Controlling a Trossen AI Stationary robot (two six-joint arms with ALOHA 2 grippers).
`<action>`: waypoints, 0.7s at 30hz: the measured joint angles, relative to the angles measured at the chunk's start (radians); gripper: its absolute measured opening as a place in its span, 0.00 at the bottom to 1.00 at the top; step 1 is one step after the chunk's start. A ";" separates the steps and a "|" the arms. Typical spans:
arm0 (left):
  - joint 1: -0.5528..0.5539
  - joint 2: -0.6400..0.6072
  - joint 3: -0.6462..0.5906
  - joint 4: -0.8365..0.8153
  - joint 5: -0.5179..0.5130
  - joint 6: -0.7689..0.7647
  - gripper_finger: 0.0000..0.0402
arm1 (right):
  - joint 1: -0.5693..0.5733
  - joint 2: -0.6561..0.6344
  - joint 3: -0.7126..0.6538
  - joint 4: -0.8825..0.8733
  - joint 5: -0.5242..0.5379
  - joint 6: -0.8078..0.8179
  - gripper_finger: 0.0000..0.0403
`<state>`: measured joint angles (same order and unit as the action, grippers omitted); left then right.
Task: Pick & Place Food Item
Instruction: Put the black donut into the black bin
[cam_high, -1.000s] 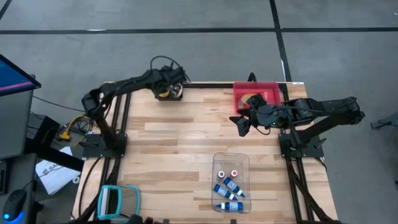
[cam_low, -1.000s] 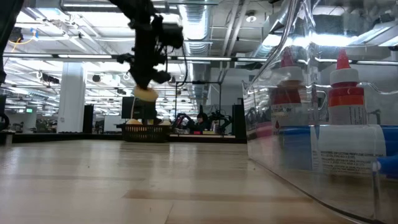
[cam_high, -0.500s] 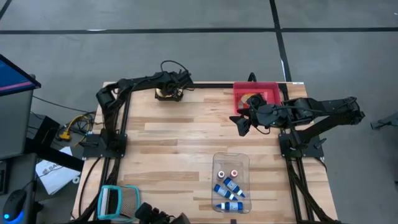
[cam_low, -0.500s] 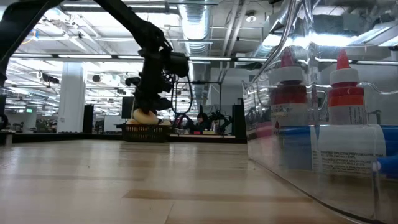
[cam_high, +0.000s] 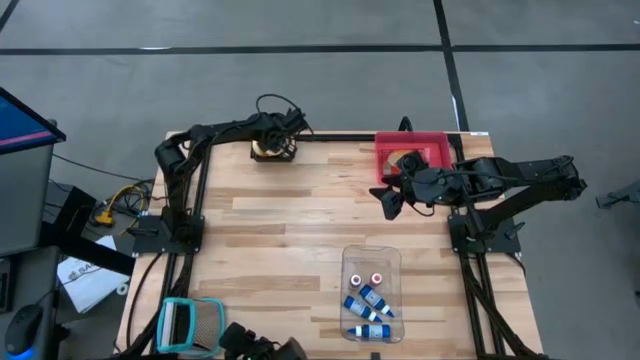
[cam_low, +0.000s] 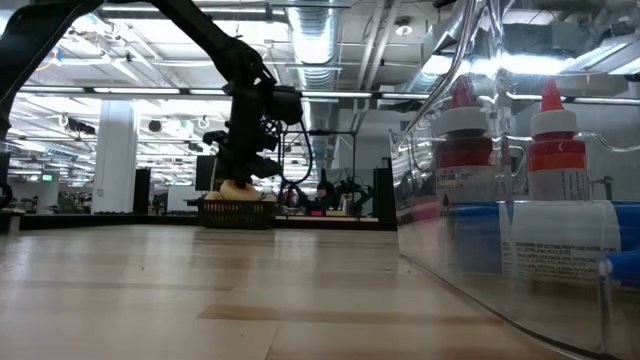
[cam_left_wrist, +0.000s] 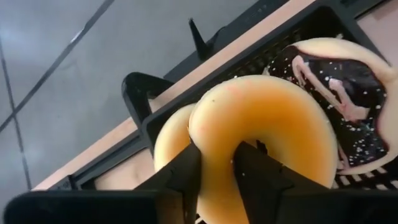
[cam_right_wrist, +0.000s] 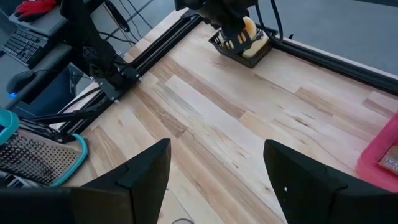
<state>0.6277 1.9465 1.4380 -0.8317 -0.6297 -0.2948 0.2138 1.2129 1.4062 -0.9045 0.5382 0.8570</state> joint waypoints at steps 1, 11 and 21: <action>0.003 0.000 0.000 -0.004 -0.009 0.001 0.23 | 0.001 0.000 0.000 0.000 -0.005 0.000 0.62; 0.008 -0.011 0.000 -0.034 -0.007 -0.019 0.35 | 0.009 0.000 0.000 -0.001 -0.007 0.007 0.62; 0.015 -0.026 0.000 -0.039 -0.025 -0.028 0.35 | 0.009 0.000 0.000 0.000 -0.007 0.008 0.62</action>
<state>0.6422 1.9202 1.4384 -0.8707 -0.6544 -0.3229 0.2230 1.2129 1.4063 -0.9047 0.5310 0.8654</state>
